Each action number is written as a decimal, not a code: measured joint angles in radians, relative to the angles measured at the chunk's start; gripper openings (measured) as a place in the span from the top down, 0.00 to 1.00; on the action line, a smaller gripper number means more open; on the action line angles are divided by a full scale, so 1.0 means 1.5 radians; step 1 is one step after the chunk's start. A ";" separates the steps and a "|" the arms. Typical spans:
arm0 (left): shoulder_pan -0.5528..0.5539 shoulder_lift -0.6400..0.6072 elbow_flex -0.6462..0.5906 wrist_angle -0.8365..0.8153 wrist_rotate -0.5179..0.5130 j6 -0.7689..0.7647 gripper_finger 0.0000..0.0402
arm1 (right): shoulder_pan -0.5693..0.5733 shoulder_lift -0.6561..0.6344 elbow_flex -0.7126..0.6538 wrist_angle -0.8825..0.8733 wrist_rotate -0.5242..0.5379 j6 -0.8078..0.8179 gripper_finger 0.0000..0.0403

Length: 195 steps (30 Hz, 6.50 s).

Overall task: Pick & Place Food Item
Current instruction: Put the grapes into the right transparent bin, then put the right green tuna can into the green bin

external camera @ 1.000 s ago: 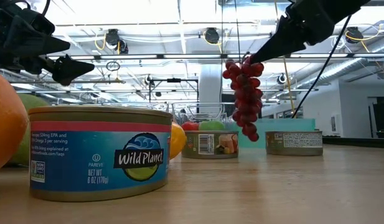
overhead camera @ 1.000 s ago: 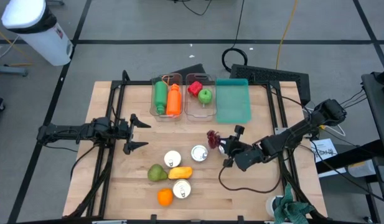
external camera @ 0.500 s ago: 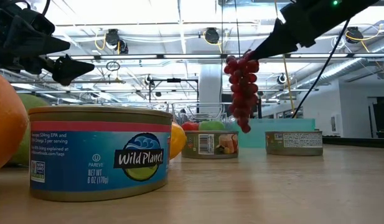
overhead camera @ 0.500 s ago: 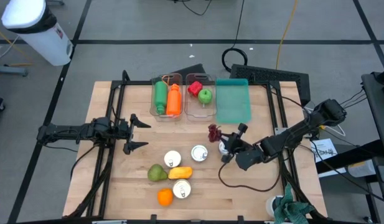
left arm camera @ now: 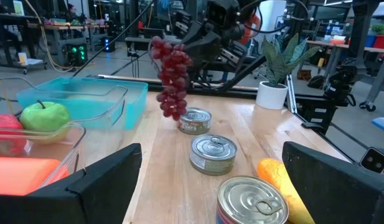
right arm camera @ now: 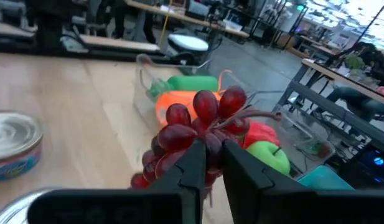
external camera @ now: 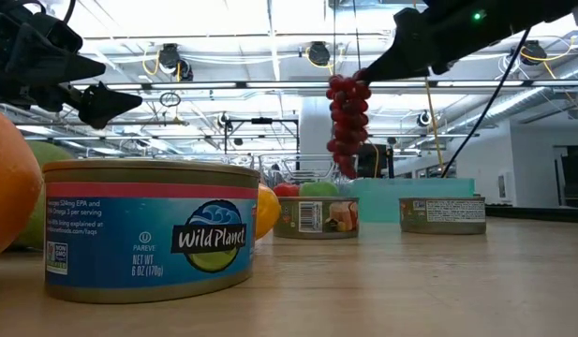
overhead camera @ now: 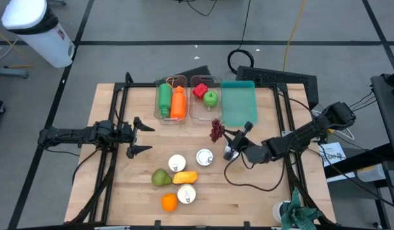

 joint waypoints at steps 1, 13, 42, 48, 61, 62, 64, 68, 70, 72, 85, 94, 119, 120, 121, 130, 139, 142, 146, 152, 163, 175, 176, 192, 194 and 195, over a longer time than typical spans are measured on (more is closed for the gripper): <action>0.000 0.000 0.000 0.000 0.000 0.000 0.01 | -0.004 0.000 -0.004 0.019 0.000 -0.009 0.91; 0.000 0.000 0.000 0.000 0.000 0.000 0.01 | -0.081 -0.001 -0.052 0.210 -0.120 -0.054 0.91; 0.000 0.000 0.000 0.000 0.000 0.000 0.01 | -0.270 -0.001 -0.052 0.310 -0.278 -0.135 0.90; 0.000 0.000 0.000 0.000 0.000 0.000 0.01 | -0.327 -0.001 -0.052 0.289 -0.278 -0.120 0.90; 0.000 0.000 0.000 0.000 0.000 0.000 0.01 | -0.391 0.000 -0.106 0.276 -0.278 -0.043 0.91; 0.000 0.000 0.000 0.000 0.000 0.000 0.01 | -0.393 0.000 -0.113 0.283 -0.278 -0.033 0.91; 0.000 0.000 0.000 0.000 0.000 0.000 0.01 | -0.396 0.000 -0.124 0.291 -0.280 -0.014 0.91; 0.000 0.000 0.000 0.000 0.000 0.000 0.01 | -0.396 0.000 -0.129 0.304 -0.280 0.001 0.91; 0.000 0.000 0.000 0.000 0.000 0.000 0.01 | -0.395 0.000 -0.129 0.309 -0.301 0.001 0.91; 0.000 0.000 0.000 0.000 0.000 0.000 0.01 | -0.395 0.000 -0.129 0.319 -0.352 0.009 0.91; 0.000 0.000 0.000 0.000 0.000 0.000 0.01 | -0.400 0.009 -0.130 0.305 -0.435 0.019 0.91; 0.000 0.000 0.000 0.000 0.000 0.000 0.01 | -0.405 0.065 -0.130 0.348 -0.435 0.018 0.84; 0.000 0.000 0.000 0.000 0.000 0.000 0.01 | -0.363 0.065 -0.129 0.397 -0.443 -0.023 0.53; 0.000 0.000 0.000 0.000 0.000 0.000 0.01 | -0.354 0.056 -0.129 0.390 -0.452 -0.043 0.53; 0.000 0.000 0.000 0.000 0.000 0.000 0.01 | -0.343 0.046 -0.130 0.382 -0.455 -0.064 0.52; 0.000 0.000 0.000 0.000 0.000 0.000 0.01 | -0.203 -0.080 -0.130 0.296 -0.455 -0.128 0.40; 0.000 0.000 0.000 0.000 0.000 0.000 0.01 | 0.007 -0.149 -0.130 0.190 -0.481 -0.110 0.31; 0.000 0.000 0.000 0.000 0.000 0.000 0.01 | 0.071 -0.149 -0.130 0.132 -0.421 -0.070 0.29; 0.000 0.000 0.000 0.000 0.000 0.000 0.01 | 0.116 -0.149 -0.129 -0.037 -0.319 -0.001 0.27; 0.000 0.000 0.000 0.000 0.000 0.000 0.01 | 0.106 -0.122 -0.130 -0.239 -0.264 0.173 0.30; 0.000 0.000 0.000 0.000 0.000 0.000 0.01 | 0.095 -0.079 -0.130 -0.297 -0.297 0.234 0.30; 0.000 0.000 0.000 0.000 0.000 0.000 0.01 | 0.087 -0.078 -0.129 -0.360 -0.385 0.290 0.30; 0.000 0.000 0.000 0.000 0.000 0.001 0.01 | 0.085 -0.079 -0.129 -0.360 -0.401 0.296 0.30; -0.001 0.000 0.000 0.122 -0.036 -0.207 0.01 | 0.080 -0.094 -0.127 -0.411 -0.458 0.344 0.30; -0.001 0.000 0.000 0.117 -0.049 -0.232 0.01 | 0.080 -0.101 -0.128 -0.412 -0.462 0.327 0.30; -0.001 0.000 0.000 0.117 -0.062 -0.246 0.01 | 0.080 -0.105 -0.129 -0.416 -0.461 0.319 0.30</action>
